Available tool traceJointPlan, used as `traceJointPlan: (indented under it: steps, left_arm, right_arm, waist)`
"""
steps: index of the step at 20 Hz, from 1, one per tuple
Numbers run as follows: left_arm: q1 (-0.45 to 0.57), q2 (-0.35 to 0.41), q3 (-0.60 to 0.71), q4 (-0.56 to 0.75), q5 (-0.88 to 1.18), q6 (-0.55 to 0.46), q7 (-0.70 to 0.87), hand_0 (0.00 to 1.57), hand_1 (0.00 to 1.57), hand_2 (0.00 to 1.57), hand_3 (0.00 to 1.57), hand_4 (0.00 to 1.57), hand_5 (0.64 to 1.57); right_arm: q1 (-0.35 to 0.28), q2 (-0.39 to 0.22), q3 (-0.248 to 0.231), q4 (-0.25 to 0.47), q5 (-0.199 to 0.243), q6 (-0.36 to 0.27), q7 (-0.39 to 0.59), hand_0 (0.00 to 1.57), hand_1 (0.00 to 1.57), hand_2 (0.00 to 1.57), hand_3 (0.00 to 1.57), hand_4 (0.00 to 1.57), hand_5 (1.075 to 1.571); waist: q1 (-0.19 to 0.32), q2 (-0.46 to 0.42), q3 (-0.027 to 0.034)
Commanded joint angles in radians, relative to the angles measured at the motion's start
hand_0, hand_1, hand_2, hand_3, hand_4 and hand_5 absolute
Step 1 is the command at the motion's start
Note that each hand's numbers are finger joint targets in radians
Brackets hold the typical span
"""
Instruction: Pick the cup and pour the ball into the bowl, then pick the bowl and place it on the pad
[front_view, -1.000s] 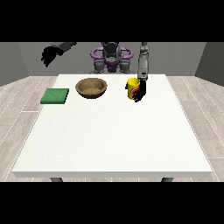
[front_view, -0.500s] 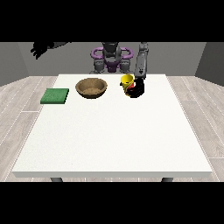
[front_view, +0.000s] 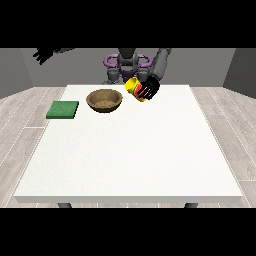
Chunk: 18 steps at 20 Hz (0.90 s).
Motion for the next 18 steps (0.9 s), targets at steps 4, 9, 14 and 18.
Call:
traceJointPlan:
  steps: [4,9,14,18]
  left_arm:
    - [-0.175,-0.046,-0.212,0.117,-0.339,0.021,0.396,1.36,1.36,1.57,1.57,1.44,1.545]
    - [-0.257,-0.11,-0.289,0.114,-0.443,-0.077,0.562,1.36,1.36,1.57,1.57,1.47,1.531]
    - [-0.366,-0.111,-0.391,0.159,-0.586,-0.129,0.772,1.35,1.35,1.57,1.57,1.36,1.563]
    - [-0.349,-0.112,-0.545,0.161,-0.713,-0.211,0.911,1.47,1.47,1.57,1.57,1.1,1.57]
  right_arm:
    - [0.019,-0.014,-0.015,0.134,0.029,0.036,-0.059,0.0,0.0,0.0,0.0,0.68,1.559]
    - [0.028,-0.043,-0.051,0.23,0.013,0.09,-0.111,0.0,0.0,0.0,0.0,0.68,1.556]
    - [-0.062,0.0,0.005,0.198,0.03,0.037,-0.069,0.0,0.0,0.0,0.13,0.69,1.554]
    - [-0.081,-0.014,0.009,0.24,0.034,0.062,-0.078,0.0,0.0,0.0,0.25,0.7,1.556]
  waist:
    - [0.041,-0.07,-0.0023]
    - [0.054,-0.063,-0.0048]
    - [-0.001,-0.049,-0.0056]
    - [-0.016,-0.074,-0.0052]
